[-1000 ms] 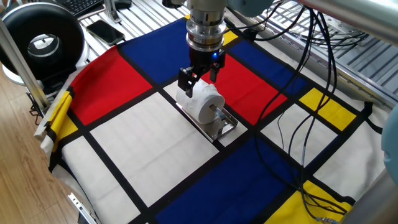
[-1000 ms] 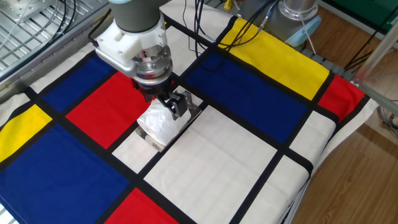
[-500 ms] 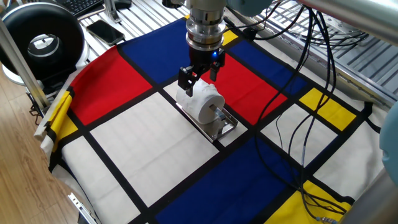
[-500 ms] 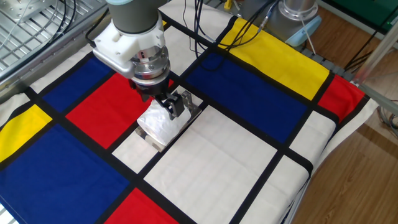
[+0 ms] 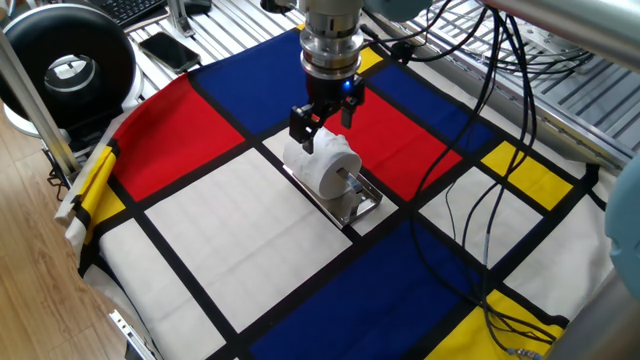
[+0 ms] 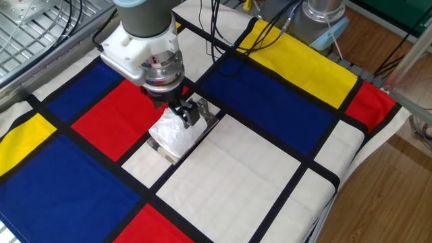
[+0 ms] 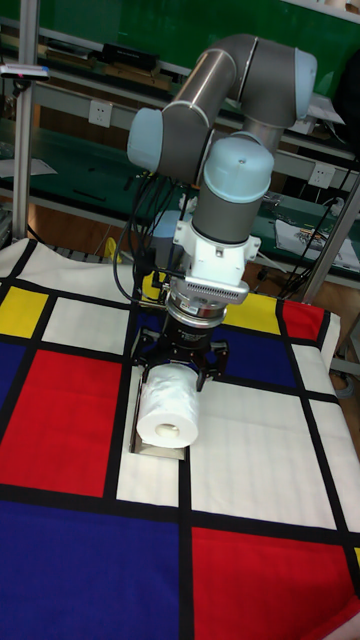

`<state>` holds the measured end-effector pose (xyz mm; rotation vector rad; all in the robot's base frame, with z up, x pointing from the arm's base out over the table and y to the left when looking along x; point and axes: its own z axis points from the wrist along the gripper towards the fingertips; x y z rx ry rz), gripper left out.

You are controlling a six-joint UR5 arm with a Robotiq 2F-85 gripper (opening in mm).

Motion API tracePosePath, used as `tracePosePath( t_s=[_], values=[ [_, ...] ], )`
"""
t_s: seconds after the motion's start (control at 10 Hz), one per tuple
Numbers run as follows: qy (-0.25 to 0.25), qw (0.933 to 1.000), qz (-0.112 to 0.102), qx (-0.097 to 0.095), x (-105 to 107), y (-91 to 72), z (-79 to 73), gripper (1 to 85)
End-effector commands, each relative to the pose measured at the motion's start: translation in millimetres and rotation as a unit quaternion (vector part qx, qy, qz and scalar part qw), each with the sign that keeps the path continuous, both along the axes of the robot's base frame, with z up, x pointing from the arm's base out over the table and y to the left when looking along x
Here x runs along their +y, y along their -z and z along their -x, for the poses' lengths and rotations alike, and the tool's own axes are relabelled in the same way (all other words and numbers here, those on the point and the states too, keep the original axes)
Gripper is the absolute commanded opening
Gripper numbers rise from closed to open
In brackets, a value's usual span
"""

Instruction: Take the roll of paper down from the shelf

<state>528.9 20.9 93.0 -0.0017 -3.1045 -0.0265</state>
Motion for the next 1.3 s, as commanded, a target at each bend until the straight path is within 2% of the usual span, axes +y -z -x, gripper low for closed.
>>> tracePosePath(
  t_s=[0.0, 0.6, 1.2],
  values=[
    [0.018, 0.9998, -0.007, 0.000, 10.2, 3.6, -3.1, 85.0],
    [0.019, 0.9998, -0.001, -0.005, 15.0, 13.8, -9.4, 85.0],
    [0.003, 0.9998, -0.015, -0.014, 7.6, 21.0, -5.1, 84.0]
  ],
)
